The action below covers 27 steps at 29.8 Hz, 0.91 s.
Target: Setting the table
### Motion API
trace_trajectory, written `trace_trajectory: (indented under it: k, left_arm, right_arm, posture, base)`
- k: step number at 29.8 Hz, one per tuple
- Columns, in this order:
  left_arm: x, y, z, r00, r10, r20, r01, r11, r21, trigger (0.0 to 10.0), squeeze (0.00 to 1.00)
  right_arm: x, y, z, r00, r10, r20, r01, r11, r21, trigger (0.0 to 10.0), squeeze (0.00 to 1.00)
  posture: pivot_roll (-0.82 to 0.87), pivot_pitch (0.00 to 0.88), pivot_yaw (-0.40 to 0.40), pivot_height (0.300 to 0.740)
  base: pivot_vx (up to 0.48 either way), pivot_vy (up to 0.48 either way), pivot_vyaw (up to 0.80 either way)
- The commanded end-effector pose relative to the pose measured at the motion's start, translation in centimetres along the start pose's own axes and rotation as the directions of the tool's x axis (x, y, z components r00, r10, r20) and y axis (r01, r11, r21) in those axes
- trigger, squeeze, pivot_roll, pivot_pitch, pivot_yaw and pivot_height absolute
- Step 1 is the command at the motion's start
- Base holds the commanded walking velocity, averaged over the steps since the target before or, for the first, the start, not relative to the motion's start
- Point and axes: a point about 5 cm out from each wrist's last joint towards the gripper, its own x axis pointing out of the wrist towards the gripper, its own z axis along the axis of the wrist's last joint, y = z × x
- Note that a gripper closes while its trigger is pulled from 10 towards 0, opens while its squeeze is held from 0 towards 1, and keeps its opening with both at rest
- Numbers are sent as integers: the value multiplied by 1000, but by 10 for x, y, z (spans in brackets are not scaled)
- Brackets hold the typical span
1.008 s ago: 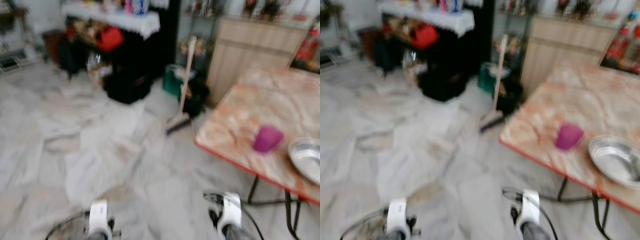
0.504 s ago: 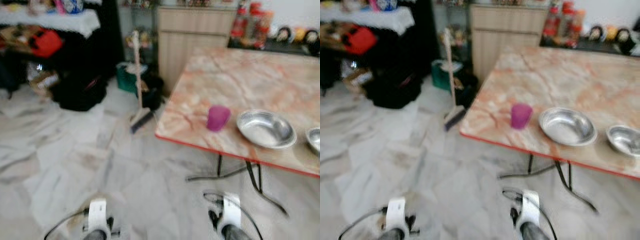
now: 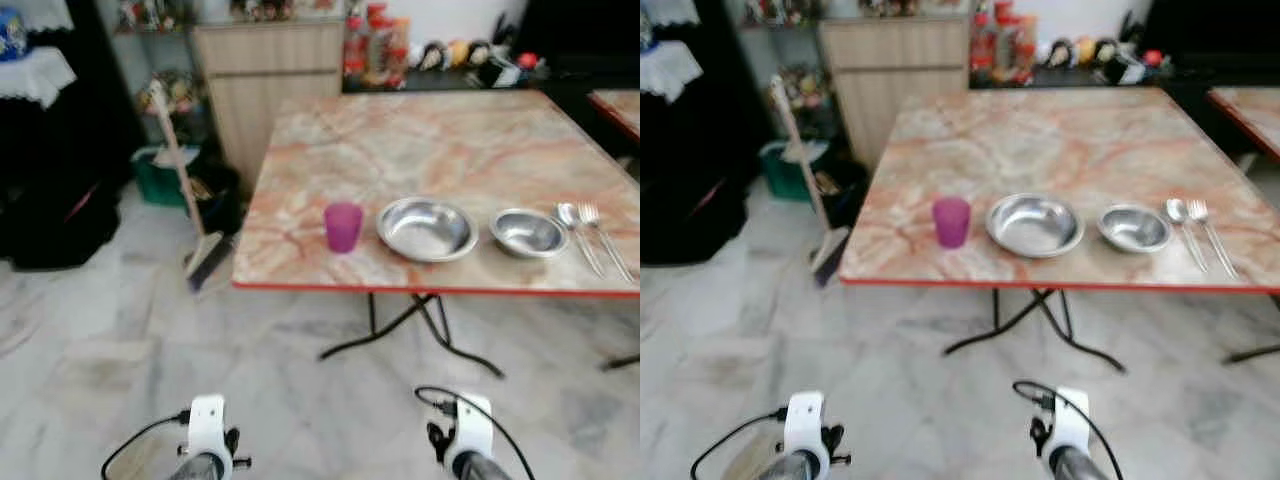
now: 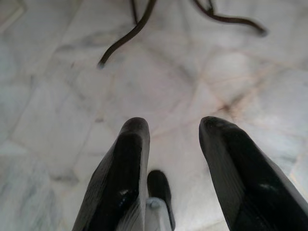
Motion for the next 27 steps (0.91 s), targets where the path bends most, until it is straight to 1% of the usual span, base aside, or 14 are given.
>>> trace_trajectory:
  k: [1,5,7,14,27]
  left_arm:
    - [0,3,1,1000,7,-4,-7,1000,13,10000,0]
    - [0,3,1,1000,7,-4,-7,1000,13,10000,0]
    - [1,1,3,1000,4,4,-4,1000,4,10000,0]
    - [1,-1,4,1000,0,4,0,1000,14,10000,0]
    - [1,-2,3,1000,1,1,-1,1000,4,10000,0]
  right_arm:
    - [0,3,-2,1000,4,-7,-4,1000,17,10000,0]
    - [0,3,-2,1000,4,-7,-4,1000,17,10000,0]
    - [0,3,-1,1000,3,7,-3,999,47,10000,0]
    - [0,3,1,1000,2,15,-2,999,49,10000,0]
    - [0,1,2,1000,-3,21,2,999,50,10000,0]
  posture:
    - [-133,0,31,740]
    - [-133,0,31,740]
    - [-131,0,31,740]
    - [-131,0,28,740]
    - [-133,0,23,740]
  base:
    - [0,0,-738]
    - [0,0,-738]
    - [0,0,0]
    - [0,0,0]
    - [0,-275,0]
